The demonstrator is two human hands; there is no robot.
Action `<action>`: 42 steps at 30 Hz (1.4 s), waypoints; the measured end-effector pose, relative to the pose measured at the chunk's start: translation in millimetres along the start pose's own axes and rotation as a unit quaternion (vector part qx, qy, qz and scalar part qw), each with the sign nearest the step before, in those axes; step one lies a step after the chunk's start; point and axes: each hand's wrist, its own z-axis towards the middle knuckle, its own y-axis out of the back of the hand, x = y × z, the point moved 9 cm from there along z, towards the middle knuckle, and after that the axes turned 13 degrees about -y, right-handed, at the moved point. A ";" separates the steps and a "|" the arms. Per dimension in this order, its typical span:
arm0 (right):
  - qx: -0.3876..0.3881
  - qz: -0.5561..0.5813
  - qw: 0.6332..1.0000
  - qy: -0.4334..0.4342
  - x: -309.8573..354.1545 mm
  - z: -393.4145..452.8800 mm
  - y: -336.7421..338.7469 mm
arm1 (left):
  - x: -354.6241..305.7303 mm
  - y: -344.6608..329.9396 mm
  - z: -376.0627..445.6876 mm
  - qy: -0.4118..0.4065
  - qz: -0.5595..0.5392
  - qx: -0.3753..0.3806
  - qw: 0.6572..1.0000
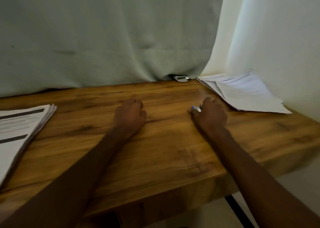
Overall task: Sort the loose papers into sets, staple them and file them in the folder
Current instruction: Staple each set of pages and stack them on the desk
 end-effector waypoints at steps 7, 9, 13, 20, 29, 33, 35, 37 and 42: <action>-0.136 0.063 0.988 -0.035 -15.5 10.3 53.4 | -73.2 -17.2 33.4 -0.003 -0.152 -0.043 0.987; -0.153 0.057 0.986 -0.037 -37.6 23.9 63.8 | -100.6 -30.0 52.6 0.021 -0.239 -0.060 0.969; -0.191 0.040 0.977 -0.088 -105.4 70.0 88.5 | -156.6 -50.4 90.7 0.026 -0.329 -0.085 0.940; -0.179 0.011 0.971 -0.161 -217.0 154.9 101.5 | -236.5 -83.1 144.9 0.005 -0.292 -0.050 0.955; -0.051 -0.103 0.993 -0.021 -203.0 175.3 42.6 | -254.4 -128.6 181.2 0.062 -0.234 0.051 0.969; -0.022 -0.068 0.997 0.032 -193.3 172.8 38.3 | -255.9 -133.8 179.7 0.098 -0.240 0.042 0.965; -0.040 -0.040 0.998 0.034 -192.6 172.6 42.8 | -245.0 -129.8 178.1 0.132 -0.269 0.006 0.954; -0.052 -0.042 0.998 0.006 -197.2 173.9 46.0 | -228.5 -127.4 177.2 0.175 -0.331 -0.026 0.927; -0.011 -0.100 0.995 -0.023 -197.5 170.9 40.2 | -186.2 -132.2 169.1 0.292 -0.442 -0.054 0.847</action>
